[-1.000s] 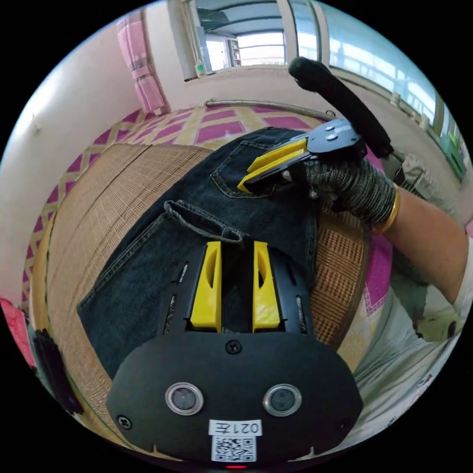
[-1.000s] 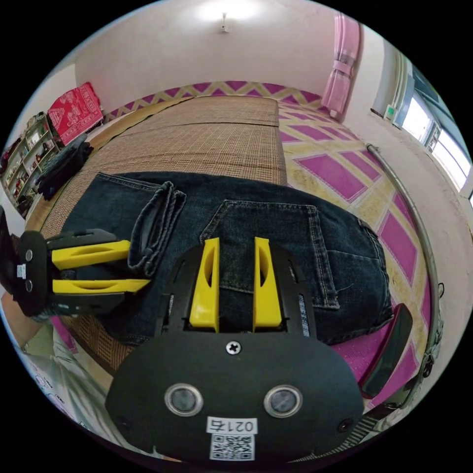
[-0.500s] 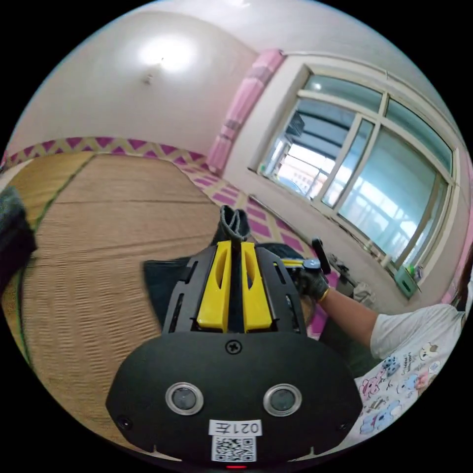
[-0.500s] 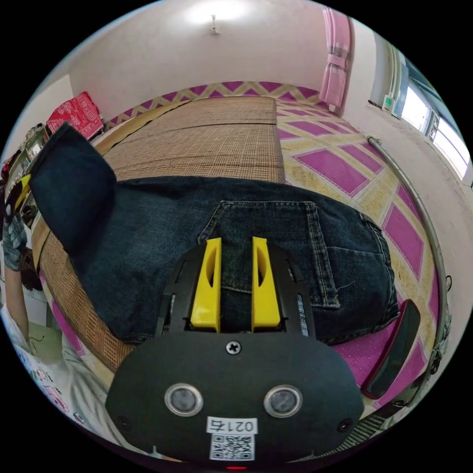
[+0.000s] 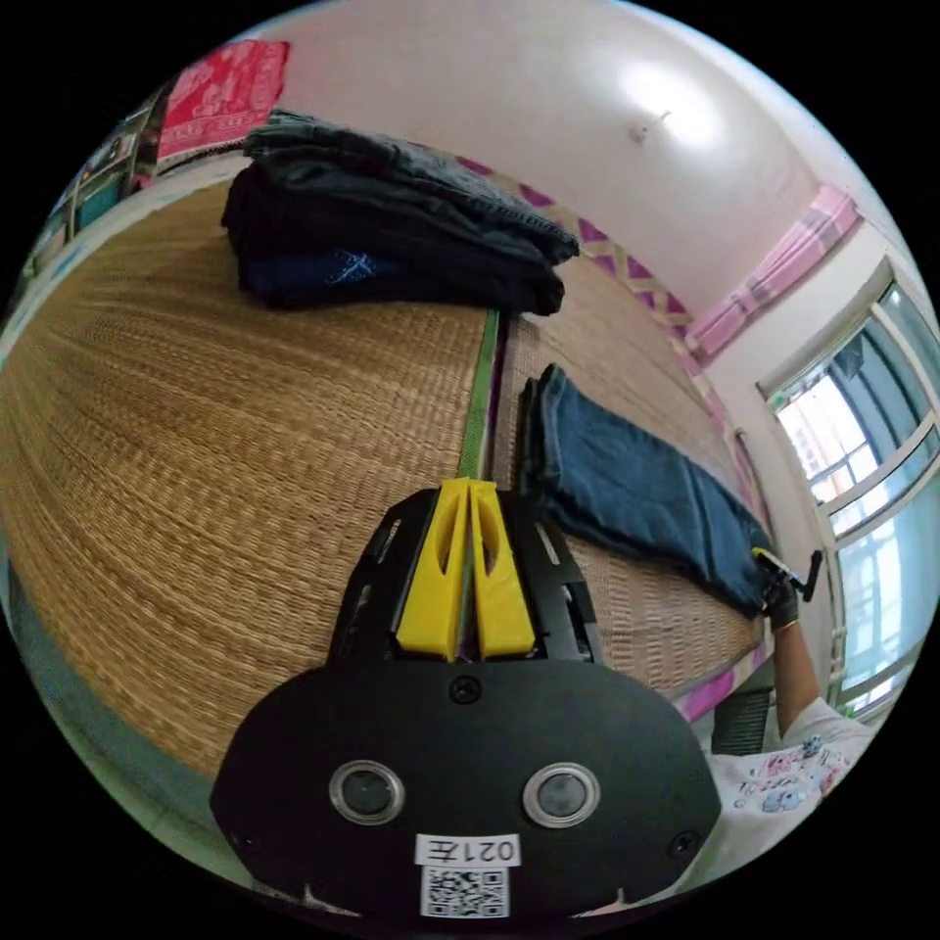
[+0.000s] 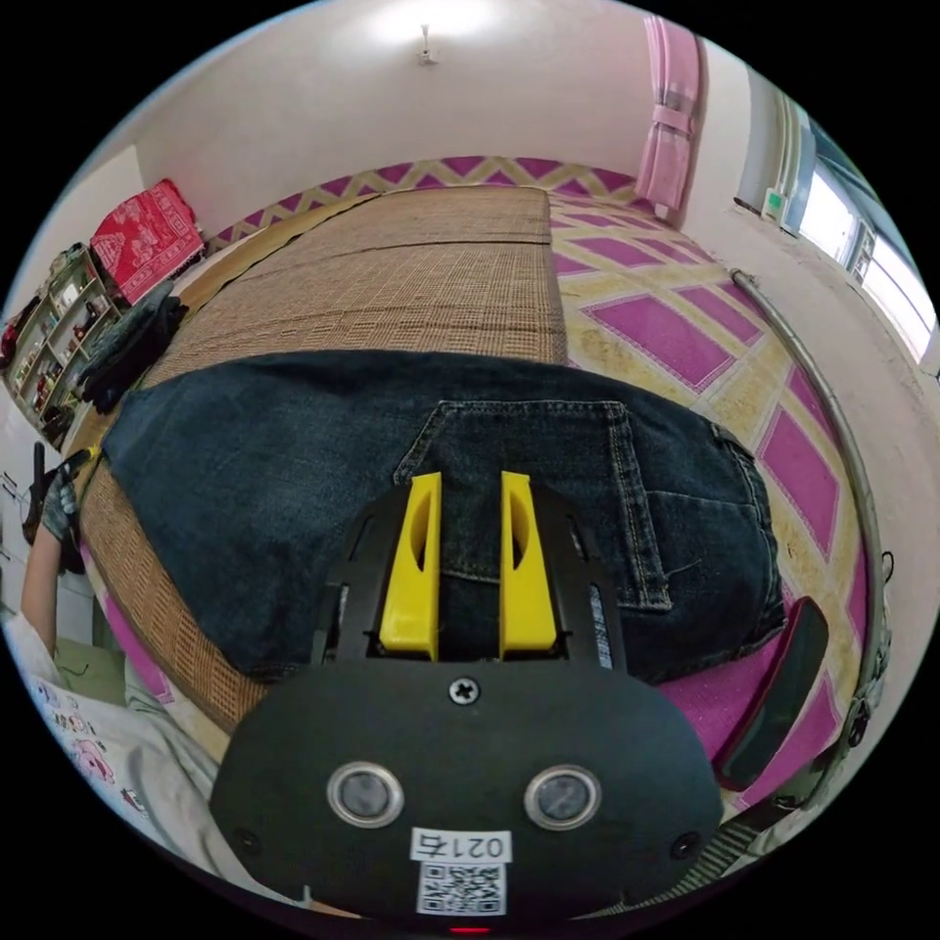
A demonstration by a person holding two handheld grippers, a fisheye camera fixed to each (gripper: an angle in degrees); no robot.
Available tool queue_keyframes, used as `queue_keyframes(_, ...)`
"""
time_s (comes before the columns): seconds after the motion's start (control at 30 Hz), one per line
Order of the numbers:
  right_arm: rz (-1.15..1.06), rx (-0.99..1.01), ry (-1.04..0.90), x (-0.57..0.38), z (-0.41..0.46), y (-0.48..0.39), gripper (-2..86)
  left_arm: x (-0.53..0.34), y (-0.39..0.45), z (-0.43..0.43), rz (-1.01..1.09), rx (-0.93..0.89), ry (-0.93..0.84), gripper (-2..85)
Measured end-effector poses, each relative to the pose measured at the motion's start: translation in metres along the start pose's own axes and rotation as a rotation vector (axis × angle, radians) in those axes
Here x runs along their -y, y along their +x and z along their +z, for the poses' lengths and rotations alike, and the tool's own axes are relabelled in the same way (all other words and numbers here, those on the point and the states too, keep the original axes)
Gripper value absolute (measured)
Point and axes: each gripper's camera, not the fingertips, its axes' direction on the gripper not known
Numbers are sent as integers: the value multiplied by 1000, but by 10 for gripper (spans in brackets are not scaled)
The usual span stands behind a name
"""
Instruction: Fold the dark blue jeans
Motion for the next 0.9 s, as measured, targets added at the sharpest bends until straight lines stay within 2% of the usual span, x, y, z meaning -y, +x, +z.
queue_keyframes(0.1,-79,58,101,5,-30,5,77,15,42,-17,170,-33,60,-5)
queue_keyframes(0.2,-224,68,133,21,-39,11,77,37,87,-1,337,-68,-24,13)
queue_keyframes(0.33,-410,10,15,51,-18,22,103,61,141,47,576,-18,-145,67)
queue_keyframes(0.43,-514,-21,-101,68,-2,34,110,73,166,70,704,-12,-174,79)
queue_keyframes(0.6,-642,48,-210,81,12,49,103,88,185,96,829,-17,-303,99)
queue_keyframes(0.67,-732,66,-220,79,9,48,65,86,186,105,868,6,-387,97)
queue_keyframes(0.77,-761,30,-155,70,-5,52,9,83,184,94,898,-45,-386,64)
queue_keyframes(0.9,-732,81,-86,54,-24,65,-3,78,179,61,913,-62,-293,0)
